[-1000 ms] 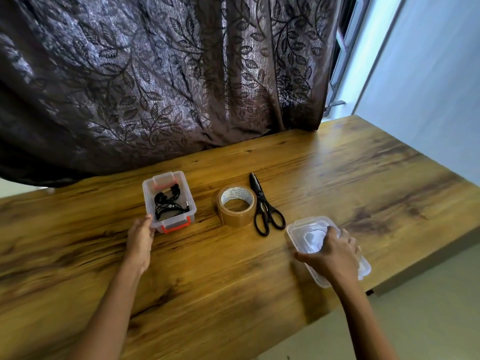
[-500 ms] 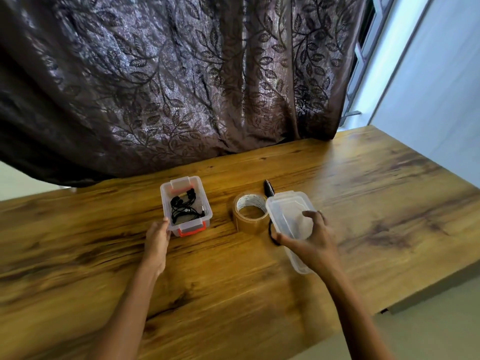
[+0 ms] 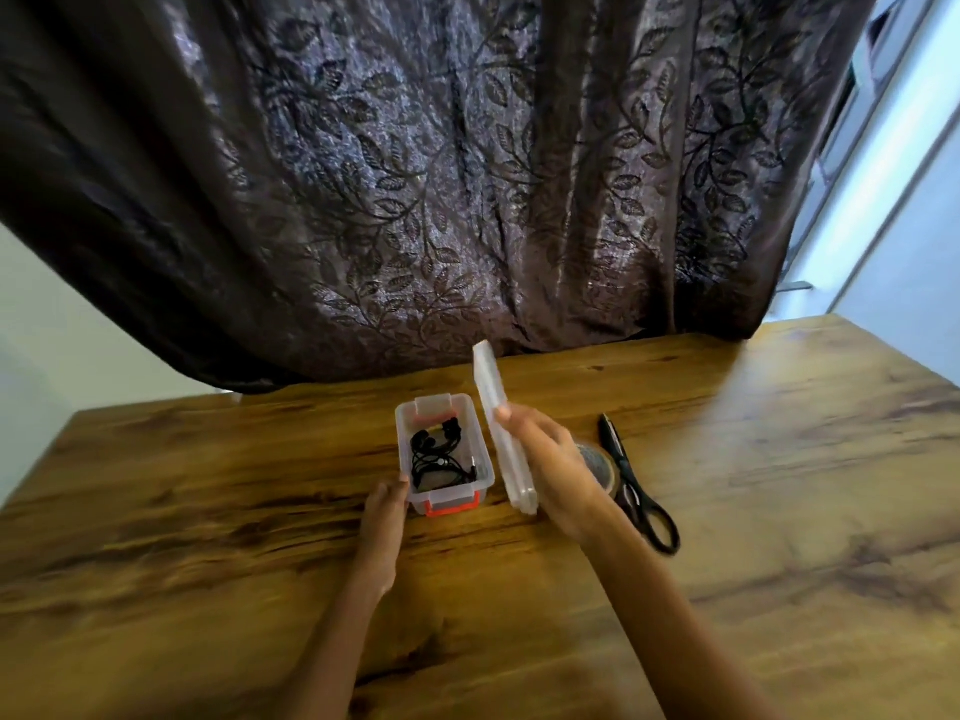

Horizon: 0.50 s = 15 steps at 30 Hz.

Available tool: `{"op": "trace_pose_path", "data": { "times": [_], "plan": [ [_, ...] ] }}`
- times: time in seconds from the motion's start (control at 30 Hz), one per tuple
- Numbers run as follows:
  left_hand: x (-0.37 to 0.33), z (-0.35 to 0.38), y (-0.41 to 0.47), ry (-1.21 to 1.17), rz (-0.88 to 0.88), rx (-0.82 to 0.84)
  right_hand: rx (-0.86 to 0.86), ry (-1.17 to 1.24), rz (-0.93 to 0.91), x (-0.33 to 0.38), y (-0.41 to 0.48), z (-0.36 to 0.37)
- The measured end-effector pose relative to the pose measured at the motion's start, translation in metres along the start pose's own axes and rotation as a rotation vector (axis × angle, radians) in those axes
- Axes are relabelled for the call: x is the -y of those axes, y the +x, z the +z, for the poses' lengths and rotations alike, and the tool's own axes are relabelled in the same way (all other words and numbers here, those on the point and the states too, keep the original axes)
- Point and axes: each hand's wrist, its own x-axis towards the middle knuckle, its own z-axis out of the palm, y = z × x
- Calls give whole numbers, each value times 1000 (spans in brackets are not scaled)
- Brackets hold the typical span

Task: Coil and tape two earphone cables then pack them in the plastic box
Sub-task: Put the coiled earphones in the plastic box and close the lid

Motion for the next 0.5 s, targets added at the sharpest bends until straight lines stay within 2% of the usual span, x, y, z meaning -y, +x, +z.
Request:
{"op": "trace_pose_path", "data": {
  "times": [0.1, 0.17, 0.27, 0.4, 0.5],
  "plan": [
    [1, -3, 2, 5, 3, -15, 56, 329, 67, -4, 20, 6],
    [2, -2, 1, 20, -5, -9, 65, 396, 94, -10, 28, 6],
    [0, 0, -1, 33, 13, -33, -89, 279, 137, -18, 39, 9],
    [-2, -1, 1, 26, 19, -26, -359, -3, 110, -35, 60, 13],
    [2, -2, 3, 6, 21, -16, -351, -170, 42, -41, 61, 17]
  ]
}}
